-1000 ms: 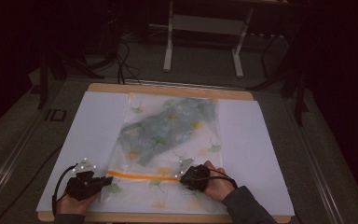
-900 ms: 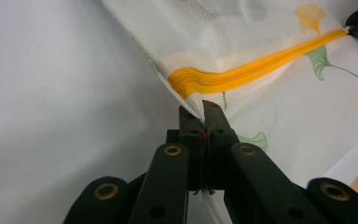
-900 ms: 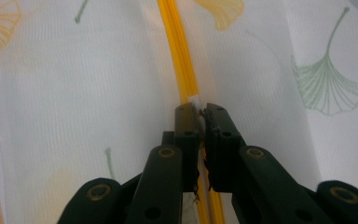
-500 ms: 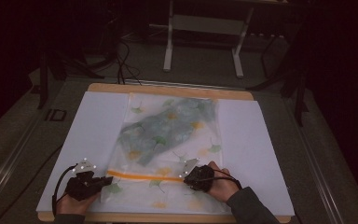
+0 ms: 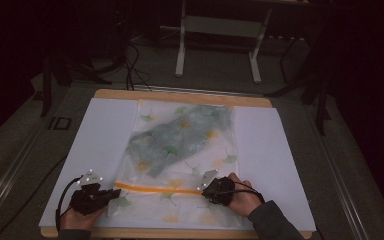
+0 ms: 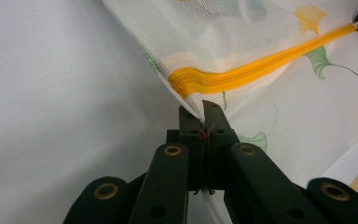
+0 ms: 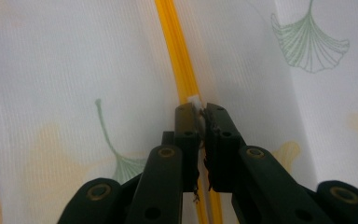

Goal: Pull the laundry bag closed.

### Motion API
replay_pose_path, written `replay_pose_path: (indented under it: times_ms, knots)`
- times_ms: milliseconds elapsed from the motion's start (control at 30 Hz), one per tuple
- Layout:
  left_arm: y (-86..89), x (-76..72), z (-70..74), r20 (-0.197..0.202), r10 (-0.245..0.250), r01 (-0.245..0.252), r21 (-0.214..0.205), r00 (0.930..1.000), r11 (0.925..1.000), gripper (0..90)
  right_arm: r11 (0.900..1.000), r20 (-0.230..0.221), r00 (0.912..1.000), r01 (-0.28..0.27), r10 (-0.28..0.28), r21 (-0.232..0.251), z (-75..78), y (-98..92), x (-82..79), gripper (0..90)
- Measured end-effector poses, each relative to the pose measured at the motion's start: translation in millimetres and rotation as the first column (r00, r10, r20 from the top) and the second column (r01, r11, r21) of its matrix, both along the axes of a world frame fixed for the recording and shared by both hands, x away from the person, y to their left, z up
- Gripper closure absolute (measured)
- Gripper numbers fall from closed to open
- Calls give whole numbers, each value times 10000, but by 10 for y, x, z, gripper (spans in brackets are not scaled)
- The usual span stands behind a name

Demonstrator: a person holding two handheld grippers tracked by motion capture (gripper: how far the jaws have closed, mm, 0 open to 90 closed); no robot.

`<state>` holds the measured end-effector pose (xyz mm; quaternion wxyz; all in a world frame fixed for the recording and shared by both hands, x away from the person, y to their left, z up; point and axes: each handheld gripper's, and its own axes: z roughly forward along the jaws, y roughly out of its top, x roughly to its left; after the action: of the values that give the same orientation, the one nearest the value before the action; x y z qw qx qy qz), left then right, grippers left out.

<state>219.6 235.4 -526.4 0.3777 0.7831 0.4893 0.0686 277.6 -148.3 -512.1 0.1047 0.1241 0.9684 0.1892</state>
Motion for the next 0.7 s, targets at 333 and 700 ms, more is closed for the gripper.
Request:
replay_pose_path:
  times_ms: [333,700]
  knots:
    - [-3,-1,-5,22,8,-8,26,10000,10000,886,10000,-61,10000,70,-71,-64,22,-110,-6,846]
    - [-2,-3,-9,1,40,-40,0,10000,10000,886,9991,-69,9997,222,-225,-351,42,-260,-8,846]
